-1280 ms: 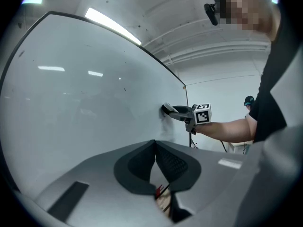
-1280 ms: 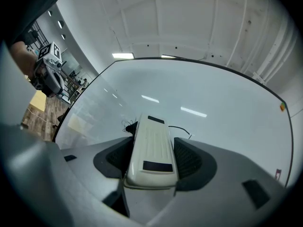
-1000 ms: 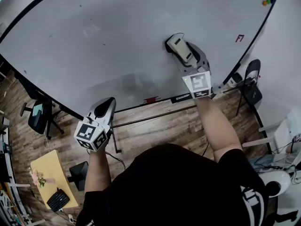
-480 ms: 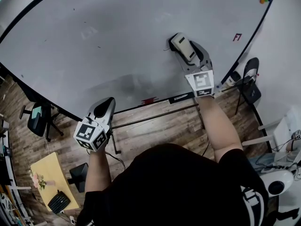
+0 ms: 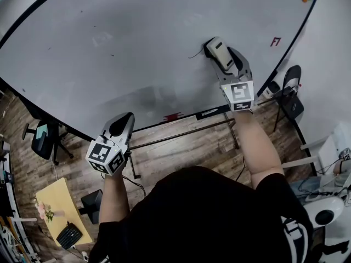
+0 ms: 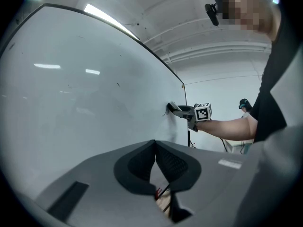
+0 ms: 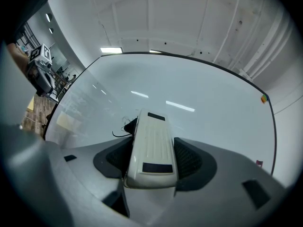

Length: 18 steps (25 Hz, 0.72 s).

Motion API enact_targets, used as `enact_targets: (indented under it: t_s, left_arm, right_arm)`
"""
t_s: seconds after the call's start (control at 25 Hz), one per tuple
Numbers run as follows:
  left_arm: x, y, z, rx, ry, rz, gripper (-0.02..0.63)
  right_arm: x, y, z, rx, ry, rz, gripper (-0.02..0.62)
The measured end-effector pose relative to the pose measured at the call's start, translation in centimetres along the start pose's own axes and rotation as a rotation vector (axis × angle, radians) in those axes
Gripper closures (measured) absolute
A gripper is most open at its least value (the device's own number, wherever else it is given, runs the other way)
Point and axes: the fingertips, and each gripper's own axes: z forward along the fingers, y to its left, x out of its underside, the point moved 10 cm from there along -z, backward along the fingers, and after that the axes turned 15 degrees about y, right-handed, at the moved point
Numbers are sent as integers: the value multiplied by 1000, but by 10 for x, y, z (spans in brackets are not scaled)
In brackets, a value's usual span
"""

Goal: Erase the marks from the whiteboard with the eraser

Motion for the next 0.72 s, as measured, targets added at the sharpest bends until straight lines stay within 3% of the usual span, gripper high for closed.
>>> enact_targets:
  t_s: [0.4,0.72]
  left_arm:
    - [3,1,0,-5,5,-5,594]
    - [6,1,-5,-9,9,-6,594]
  right_arm:
    - [6,9,3,-8,12,-12,334]
    - [15,42,6,-70,34,-62,334]
